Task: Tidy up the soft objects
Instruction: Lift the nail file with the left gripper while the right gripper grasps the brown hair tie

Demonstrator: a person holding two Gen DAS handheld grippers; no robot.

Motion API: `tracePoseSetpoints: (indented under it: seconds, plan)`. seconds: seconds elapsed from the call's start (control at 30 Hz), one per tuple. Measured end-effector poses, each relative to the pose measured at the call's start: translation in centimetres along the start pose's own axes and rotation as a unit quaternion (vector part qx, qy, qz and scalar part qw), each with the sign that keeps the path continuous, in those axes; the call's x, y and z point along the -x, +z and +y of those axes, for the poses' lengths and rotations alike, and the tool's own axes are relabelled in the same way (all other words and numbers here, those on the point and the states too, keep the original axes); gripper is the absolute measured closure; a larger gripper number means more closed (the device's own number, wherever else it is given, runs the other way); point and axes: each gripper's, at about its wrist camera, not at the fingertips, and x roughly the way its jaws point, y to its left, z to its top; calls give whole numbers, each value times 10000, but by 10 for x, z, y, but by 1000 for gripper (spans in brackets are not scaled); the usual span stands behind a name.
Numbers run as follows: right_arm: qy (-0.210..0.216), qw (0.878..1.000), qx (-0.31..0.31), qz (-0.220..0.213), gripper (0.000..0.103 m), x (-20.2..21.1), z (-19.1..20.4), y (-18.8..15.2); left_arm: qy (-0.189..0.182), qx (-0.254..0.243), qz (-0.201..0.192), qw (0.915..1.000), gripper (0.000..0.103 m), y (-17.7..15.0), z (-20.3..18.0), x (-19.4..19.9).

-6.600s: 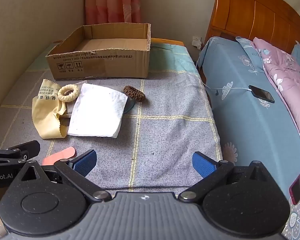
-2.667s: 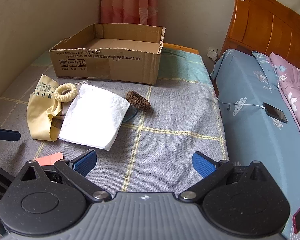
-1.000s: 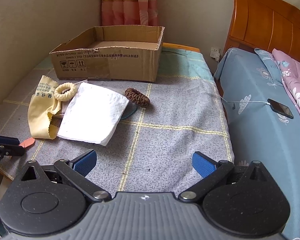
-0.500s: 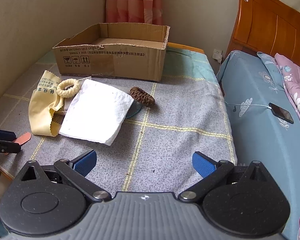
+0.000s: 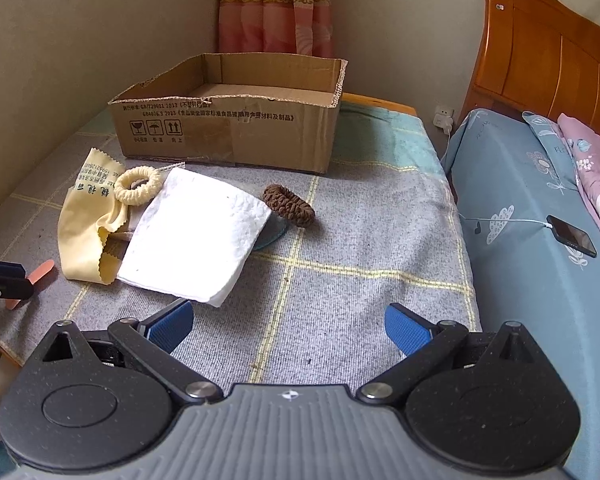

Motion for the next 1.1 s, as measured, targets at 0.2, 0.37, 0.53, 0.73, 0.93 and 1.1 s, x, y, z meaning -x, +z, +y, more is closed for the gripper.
tracePoseSetpoints:
  seconds: [0.2, 0.37, 0.53, 0.73, 0.93, 1.1]
  plan:
    - [28, 9998, 64, -196, 0, -10, -4, 22, 121, 339, -107, 9993, 85, 6, 8, 1]
    - [-3, 9996, 72, -283, 8, -30, -7, 47, 222, 449, -80, 9987, 85, 9, 13, -2]
    - [-93, 9997, 32, -207, 20, -56, -7, 62, 216, 530, -16, 9984, 85, 10, 17, -6]
    - [-248, 9994, -210, -99, 22, -82, -13, 65, 216, 584, 10, 9981, 85, 13, 21, -7]
    - [-264, 9994, -235, 64, 32, -96, -17, 62, 193, 588, 43, 9981, 85, 16, 21, -8]
    - [-182, 9996, -217, 81, 42, -99, -18, 59, 184, 565, 87, 9982, 85, 19, 21, -10]
